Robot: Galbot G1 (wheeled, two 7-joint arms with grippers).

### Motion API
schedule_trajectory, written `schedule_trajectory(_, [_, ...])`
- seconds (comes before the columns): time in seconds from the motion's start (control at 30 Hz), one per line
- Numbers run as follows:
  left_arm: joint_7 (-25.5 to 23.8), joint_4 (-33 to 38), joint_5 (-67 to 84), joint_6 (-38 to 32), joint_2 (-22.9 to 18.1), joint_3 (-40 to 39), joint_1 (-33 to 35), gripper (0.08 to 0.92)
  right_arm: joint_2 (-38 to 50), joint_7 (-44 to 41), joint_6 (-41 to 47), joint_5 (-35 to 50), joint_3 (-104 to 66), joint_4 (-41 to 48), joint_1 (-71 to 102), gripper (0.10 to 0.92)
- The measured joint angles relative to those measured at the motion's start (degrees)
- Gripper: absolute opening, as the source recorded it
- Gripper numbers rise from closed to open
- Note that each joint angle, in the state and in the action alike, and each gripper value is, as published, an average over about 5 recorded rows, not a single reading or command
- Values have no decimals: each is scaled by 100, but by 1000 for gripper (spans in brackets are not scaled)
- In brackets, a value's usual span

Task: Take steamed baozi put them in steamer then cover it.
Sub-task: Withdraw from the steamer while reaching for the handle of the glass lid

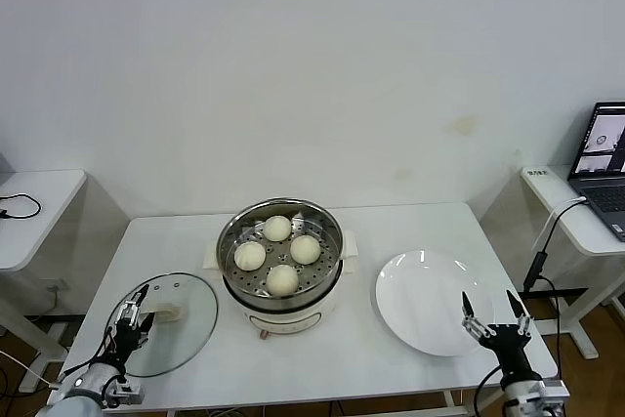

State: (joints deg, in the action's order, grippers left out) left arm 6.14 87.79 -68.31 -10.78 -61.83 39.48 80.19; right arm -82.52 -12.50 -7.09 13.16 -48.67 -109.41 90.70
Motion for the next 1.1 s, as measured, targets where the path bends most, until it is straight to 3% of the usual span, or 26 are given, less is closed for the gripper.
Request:
schedule_trajectory(0.3, [-48,-308,24,26,3,-171,-385,820,-86,-21,-43,-30,34,15,65,823])
schedule_trajectory(0.4, [-70,-400,56,36,7,-208,-461,775,-103,-31,-47,-30,47,19,71,823])
schedule_trajectory(1.1, [93,-570,426,2,4,-240,-452,178,-153,-64,-62,-29,120,2,121,823])
